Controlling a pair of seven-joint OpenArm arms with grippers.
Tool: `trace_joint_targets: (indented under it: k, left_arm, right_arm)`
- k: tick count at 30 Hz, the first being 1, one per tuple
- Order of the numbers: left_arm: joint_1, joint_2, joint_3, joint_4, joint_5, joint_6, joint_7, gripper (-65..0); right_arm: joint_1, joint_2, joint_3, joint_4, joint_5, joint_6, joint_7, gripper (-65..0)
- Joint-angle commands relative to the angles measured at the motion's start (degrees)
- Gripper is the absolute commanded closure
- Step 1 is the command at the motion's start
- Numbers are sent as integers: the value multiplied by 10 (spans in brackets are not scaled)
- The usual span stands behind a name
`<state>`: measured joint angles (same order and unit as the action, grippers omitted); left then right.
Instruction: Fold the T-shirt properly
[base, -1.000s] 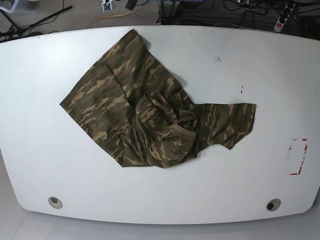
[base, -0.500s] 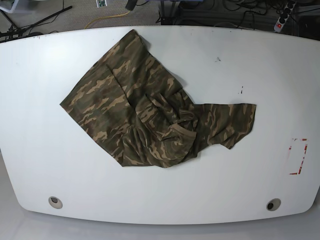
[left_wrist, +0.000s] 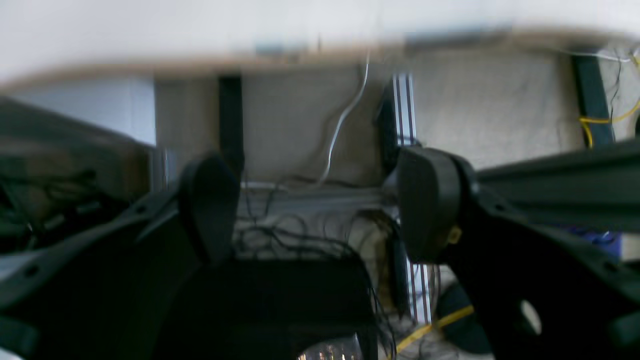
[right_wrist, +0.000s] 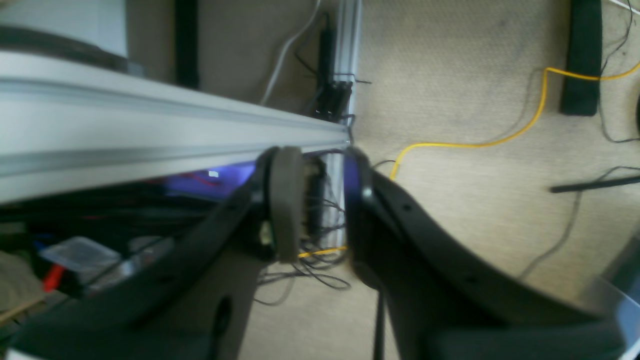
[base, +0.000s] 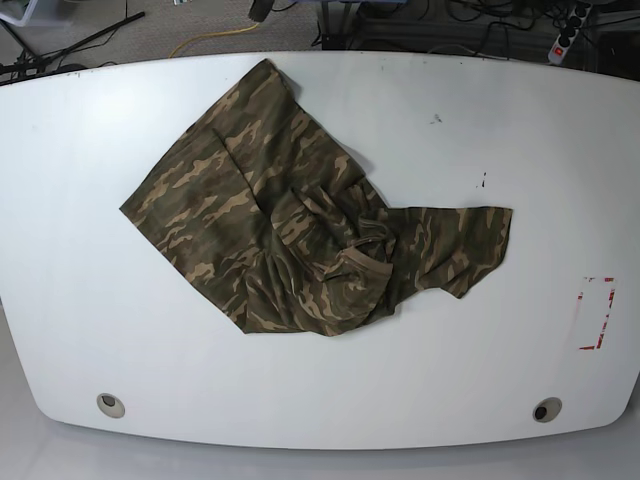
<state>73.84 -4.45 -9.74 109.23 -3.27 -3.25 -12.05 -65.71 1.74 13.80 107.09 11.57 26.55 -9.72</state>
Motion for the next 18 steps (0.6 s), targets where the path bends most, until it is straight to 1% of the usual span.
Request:
trace_joint_targets:
  k: [1,4,7,10,14,15,18]
  left_arm:
    - [12,-2,-9,35,-3,0,-14,-453]
    - [12,-2,-13,51,-3,0,-16,-453]
    - [12,-4,-13,51,-3,0,-16,-453]
    - [-2,-4,-13,51,-3,-1,-16,-454]
    - [-29,-4,-11,50,-3,-1,-15,-456]
    - [-35,-4,-10,50,-3,-1,-14,-464]
    - [-51,-3,-9,50,-2,-1,-14,-536]
  right_arm:
    - [-22,2,11,40,23,3,7,-130]
    - [-27,0,27,66,44,3,7,-130]
    - [-22,2,27,72,64,3,9,-130]
    - [4,10,27,76,72,3,10,-130]
    - [38,10,27,75,70,3,10,-130]
    - [49,10,27,75,70,3,10,-130]
    - [77,10,26,76,69,3,8,-136]
